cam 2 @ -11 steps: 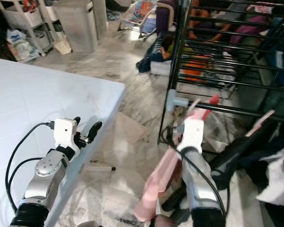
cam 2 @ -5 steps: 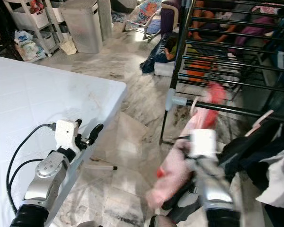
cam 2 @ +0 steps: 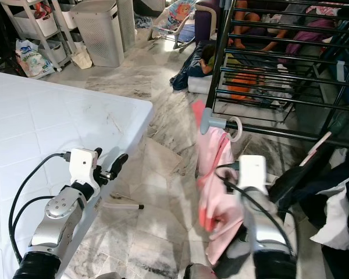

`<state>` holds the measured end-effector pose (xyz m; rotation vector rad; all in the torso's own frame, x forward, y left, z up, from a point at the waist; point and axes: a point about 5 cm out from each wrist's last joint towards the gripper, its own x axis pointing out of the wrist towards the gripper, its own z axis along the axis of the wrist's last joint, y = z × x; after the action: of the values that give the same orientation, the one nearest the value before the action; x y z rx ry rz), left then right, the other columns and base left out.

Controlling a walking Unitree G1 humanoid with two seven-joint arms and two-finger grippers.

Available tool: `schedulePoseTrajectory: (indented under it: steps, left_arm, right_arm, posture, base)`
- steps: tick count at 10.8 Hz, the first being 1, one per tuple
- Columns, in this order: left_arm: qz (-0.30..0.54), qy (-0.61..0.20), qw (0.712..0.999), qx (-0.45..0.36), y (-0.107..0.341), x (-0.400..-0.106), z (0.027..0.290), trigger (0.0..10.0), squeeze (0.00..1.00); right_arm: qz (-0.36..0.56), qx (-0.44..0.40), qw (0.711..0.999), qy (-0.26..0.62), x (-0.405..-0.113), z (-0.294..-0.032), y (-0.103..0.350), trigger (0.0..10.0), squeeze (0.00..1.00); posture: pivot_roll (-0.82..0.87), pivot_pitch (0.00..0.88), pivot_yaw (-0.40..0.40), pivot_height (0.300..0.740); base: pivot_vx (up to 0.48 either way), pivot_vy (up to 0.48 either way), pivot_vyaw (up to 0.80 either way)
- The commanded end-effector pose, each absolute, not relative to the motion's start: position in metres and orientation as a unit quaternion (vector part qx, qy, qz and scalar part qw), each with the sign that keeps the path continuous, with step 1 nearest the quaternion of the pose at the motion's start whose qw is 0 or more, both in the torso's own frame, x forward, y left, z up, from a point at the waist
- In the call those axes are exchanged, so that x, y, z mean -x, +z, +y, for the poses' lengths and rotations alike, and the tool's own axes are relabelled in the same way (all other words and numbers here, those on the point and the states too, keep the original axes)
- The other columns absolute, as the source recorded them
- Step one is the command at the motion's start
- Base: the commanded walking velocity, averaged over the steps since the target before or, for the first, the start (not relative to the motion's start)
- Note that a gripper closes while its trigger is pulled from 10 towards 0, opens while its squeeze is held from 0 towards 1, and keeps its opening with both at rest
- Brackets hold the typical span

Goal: Hang hanger

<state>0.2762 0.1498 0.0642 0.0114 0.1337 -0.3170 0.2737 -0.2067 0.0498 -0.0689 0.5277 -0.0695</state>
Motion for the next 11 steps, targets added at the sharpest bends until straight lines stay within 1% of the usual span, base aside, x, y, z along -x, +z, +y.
schedulePoseTrajectory:
  steps: [1,2,5,8,10,11]
  left_arm:
    - [0.060,-0.164,0.985,-0.014,0.069,-0.277,0.149,10.0,0.00]
    - [0.062,-0.164,0.984,-0.014,0.069,-0.277,0.149,10.0,0.00]
    - [0.065,-0.163,0.985,-0.011,0.068,-0.276,0.147,10.0,0.00]
    - [0.067,-0.162,0.984,-0.012,0.067,-0.276,0.148,10.0,0.00]
    - [0.068,-0.161,0.985,-0.013,0.067,-0.277,0.148,10.0,0.00]
    - [0.070,-0.160,0.985,-0.013,0.066,-0.276,0.148,10.0,0.00]
  right_arm:
    - [0.262,0.030,0.965,-0.007,-0.279,-0.199,0.049,10.0,0.00]
    - [0.263,0.032,0.964,0.000,-0.283,-0.199,0.047,0.0,0.00]
    - [0.261,0.027,0.965,0.023,-0.297,-0.193,0.048,0.0,0.00]
    - [0.264,0.032,0.964,0.019,-0.298,-0.199,0.042,0.0,0.00]
    - [0.268,0.029,0.963,0.019,-0.289,-0.204,0.038,0.0,0.00]
    - [0.275,0.028,0.961,0.021,-0.273,-0.215,0.035,0.0,0.00]
  posture:
    - [0.01,0.000,0.046,0.740]
    - [0.01,0.000,0.044,0.740]
    - [0.02,0.000,0.040,0.740]
    - [0.02,0.000,0.038,0.740]
    - [0.02,0.000,0.038,0.740]
    - [0.01,0.000,0.040,0.740]
  base:
    - [0.000,0.000,0.00]
    - [0.000,0.000,0.00]
    - [0.000,0.000,0.00]
    - [0.000,0.000,0.00]
    - [0.000,0.000,0.00]
    - [0.000,0.000,0.00]
